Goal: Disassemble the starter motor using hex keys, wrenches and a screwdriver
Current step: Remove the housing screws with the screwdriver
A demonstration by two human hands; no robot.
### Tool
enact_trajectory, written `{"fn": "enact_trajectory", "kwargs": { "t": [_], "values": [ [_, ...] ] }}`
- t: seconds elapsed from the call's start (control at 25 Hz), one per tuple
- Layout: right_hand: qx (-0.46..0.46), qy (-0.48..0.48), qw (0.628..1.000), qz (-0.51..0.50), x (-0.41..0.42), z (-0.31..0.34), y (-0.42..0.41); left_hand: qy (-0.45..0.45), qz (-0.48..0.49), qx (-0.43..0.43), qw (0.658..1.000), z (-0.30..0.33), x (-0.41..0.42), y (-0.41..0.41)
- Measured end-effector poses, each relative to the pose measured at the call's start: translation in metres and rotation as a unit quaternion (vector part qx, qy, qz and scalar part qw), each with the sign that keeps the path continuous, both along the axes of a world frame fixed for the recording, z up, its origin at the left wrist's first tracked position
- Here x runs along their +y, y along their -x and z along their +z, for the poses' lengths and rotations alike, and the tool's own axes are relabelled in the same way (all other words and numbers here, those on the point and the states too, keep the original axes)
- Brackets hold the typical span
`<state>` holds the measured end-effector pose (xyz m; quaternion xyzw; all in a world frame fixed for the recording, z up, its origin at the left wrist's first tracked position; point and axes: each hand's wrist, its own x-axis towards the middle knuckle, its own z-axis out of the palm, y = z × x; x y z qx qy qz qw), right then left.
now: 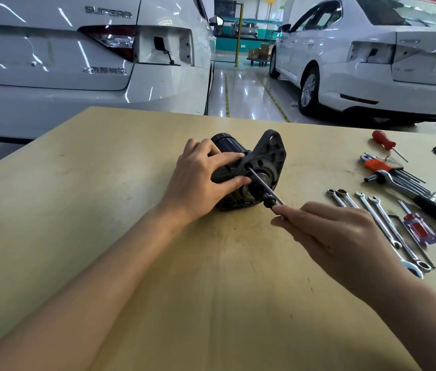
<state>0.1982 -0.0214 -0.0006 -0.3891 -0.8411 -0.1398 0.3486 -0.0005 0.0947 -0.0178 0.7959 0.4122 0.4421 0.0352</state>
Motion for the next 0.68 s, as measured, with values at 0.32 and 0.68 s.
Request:
{"fn": "enact_trajectory", "kwargs": {
  "t": [0.32, 0.68],
  "values": [
    [0.378, 0.266, 0.887, 0.008, -0.004, 0.003, 0.012, 0.002, 0.005, -0.008, 1.000, 0.000, -0.001, 0.000],
    [0.409, 0.273, 0.870, 0.024, -0.001, 0.003, 0.008, 0.047, 0.011, 0.069, 0.996, 0.001, 0.004, 0.002]
  ]
}}
